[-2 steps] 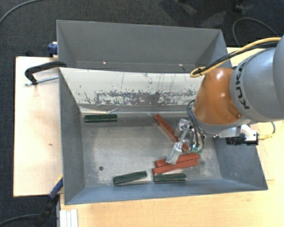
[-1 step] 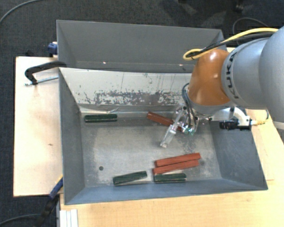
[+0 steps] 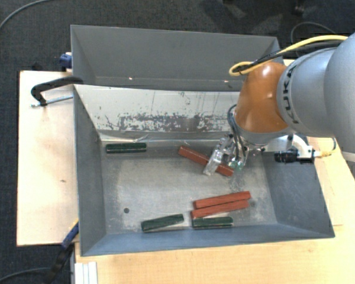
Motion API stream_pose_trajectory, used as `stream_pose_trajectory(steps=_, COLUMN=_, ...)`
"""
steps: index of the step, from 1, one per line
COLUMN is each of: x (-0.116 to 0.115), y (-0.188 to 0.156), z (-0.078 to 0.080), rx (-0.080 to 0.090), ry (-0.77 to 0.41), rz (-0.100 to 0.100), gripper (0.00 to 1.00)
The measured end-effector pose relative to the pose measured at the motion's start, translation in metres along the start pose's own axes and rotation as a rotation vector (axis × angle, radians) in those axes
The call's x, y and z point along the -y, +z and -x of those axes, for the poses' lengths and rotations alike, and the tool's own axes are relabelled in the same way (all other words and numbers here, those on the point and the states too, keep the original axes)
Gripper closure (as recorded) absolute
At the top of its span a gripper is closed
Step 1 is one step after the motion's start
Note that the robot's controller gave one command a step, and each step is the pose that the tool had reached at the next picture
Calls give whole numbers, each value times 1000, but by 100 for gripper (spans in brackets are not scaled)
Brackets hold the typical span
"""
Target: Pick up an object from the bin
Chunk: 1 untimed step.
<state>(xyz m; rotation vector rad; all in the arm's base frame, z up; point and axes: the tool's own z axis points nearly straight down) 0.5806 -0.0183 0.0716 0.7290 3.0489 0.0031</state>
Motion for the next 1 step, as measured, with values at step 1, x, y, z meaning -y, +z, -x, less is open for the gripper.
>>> stream_pose_trajectory(steps=1, x=-30, y=-149, z=11, rx=7, ry=41, rz=5, gripper=100)
